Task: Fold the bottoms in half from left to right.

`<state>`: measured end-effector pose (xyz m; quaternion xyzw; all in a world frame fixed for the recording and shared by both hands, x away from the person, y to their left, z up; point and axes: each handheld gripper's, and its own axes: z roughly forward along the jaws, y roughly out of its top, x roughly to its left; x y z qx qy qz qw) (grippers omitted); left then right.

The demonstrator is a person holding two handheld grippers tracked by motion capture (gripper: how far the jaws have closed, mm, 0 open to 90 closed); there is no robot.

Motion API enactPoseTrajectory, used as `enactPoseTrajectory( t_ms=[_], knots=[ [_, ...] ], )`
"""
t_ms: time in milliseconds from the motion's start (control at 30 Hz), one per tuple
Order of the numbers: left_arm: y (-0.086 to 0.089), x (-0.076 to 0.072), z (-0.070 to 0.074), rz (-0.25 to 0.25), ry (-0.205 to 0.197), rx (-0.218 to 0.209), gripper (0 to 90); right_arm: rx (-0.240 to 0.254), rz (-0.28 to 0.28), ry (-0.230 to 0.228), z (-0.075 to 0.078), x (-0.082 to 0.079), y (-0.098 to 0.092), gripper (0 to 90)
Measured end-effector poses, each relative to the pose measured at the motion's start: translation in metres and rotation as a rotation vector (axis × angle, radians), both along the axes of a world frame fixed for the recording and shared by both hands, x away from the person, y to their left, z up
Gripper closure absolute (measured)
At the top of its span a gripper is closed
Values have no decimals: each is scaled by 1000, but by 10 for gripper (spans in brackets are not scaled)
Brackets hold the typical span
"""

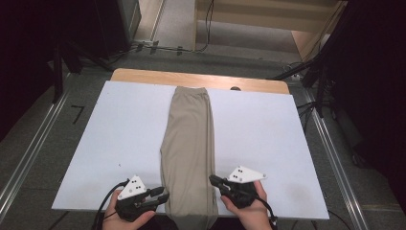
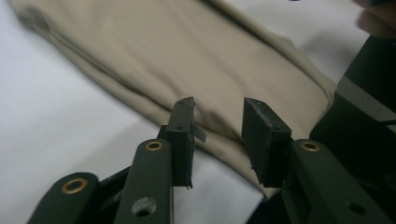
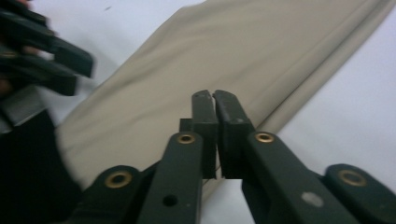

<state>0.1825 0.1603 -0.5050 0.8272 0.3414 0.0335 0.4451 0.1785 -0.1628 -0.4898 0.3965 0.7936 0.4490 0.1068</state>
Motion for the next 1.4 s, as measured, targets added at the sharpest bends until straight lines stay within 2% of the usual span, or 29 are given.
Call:
enactPoseTrajectory(
  t_ms=[33,67,100,133,200,267,333,367,433,467,567,733,800,933,1000,1067,1100,1133,1167,1200,1267,1300,1333,1400],
  knots=[
    [-1,-2,-2,-8,9,-2,667,0,0,0,0,0,0,880],
    [-4,-7,-5,-13,7,27,662,-9,10,13,-6,-12,2,880],
    [-4,-7,-5,-13,7,27,644,-19,17,16,-8,-17,3,879],
    [-8,-11,-9,-26,0,53,633,-25,24,22,-10,-22,5,880],
    [-11,-12,-9,-20,-15,58,624,-24,33,25,-12,-25,7,879],
    [-19,-15,-8,-27,-62,120,657,-59,72,34,-19,-32,18,880],
    [-21,-17,-7,-24,-108,174,736,-85,84,42,-24,-34,26,880],
    [-22,-17,-7,-29,-112,184,762,-90,87,44,-25,-34,29,880],
    [-21,-14,-6,-49,-87,169,883,-133,78,29,-27,-34,31,880],
    [-21,-14,-6,-53,-80,164,895,-156,73,24,-28,-34,31,880],
    [-20,-10,-4,-76,-66,169,900,-136,57,41,-29,-34,23,880],
    [-16,-8,-3,-86,-53,176,900,-165,8,33,-28,-39,4,880],
    [-14,-7,-3,-88,-48,171,900,-168,-20,48,-29,-39,-6,880],
    [-12,-7,-3,-86,-45,165,900,-154,-45,65,-30,-39,-17,877],
    [-12,-7,-4,-84,-49,157,900,-112,-42,62,-25,-43,-21,861],
    [-9,-10,-2,-78,-59,108,900,-100,-26,51,-22,-48,-18,851],
    [-9,-10,0,-72,-57,86,884,-95,-12,50,-21,-50,-16,841],
    [-9,-10,0,-72,-57,86,848,-95,-12,50,-21,-50,-16,841],
    [-8,-10,1,-64,-56,61,848,-93,-3,51,-21,-51,-13,823],
    [-10,-9,1,-60,-40,14,684,-90,12,66,-23,-53,-7,739],
    [-17,-8,-1,-73,-28,21,608,-117,-42,52,-25,-52,-1,598],
    [-20,-8,-3,-63,-37,47,585,-132,-65,53,-26,-51,2,573],
    [-20,-8,-3,-63,-37,47,567,-134,-72,52,-28,-49,4,553],
    [-26,-8,-5,-32,-52,90,570,-134,-87,48,-29,-47,9,547]
  ],
)
